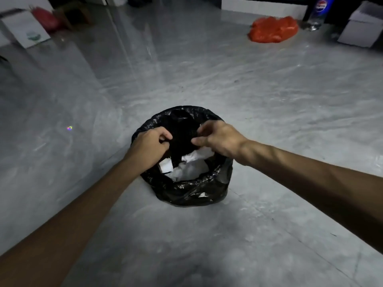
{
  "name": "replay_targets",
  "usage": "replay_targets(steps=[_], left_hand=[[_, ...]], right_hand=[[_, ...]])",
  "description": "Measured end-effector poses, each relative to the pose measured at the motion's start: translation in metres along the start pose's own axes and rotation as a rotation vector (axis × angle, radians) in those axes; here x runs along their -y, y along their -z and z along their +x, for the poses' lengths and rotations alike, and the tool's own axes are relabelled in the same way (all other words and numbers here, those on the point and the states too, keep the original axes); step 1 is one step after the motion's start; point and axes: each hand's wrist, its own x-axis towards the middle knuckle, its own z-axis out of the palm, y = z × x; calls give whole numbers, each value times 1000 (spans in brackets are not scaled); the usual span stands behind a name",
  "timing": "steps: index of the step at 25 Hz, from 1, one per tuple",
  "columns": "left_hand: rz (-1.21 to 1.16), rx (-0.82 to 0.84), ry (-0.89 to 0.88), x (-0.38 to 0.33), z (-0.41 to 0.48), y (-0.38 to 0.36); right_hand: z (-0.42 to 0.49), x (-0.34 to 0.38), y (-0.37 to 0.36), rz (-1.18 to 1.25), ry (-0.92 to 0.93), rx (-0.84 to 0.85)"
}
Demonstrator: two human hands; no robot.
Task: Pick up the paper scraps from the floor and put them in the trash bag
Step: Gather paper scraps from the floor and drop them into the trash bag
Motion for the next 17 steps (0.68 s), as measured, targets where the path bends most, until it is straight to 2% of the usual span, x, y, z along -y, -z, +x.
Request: replay_targets(steps=[2, 4, 5, 7, 9, 13, 17], left_hand=[[-41, -26, -37, -2, -2, 0], [-78, 1, -75, -8, -4, -3], [-87, 29, -92, -13, -4, -5], [-87, 93, -113, -24, -5, -9], [-80, 142, -134, -33, -4, -12], [-86, 211, -242, -75, -7, -28], [-69, 265, -421, -145, -22, -63]], right_hand=[[-1, -12, 9, -207, 79, -206], [-7, -29, 18, -328, -20, -284], [-11, -35, 20, -276, -128, -231], [-19, -41, 20, -5, -301, -25], [-22, -43, 23, 115, -335, 35], [-50, -57, 66, 88, -340, -130], [-117, -103, 122, 152, -444, -305]])
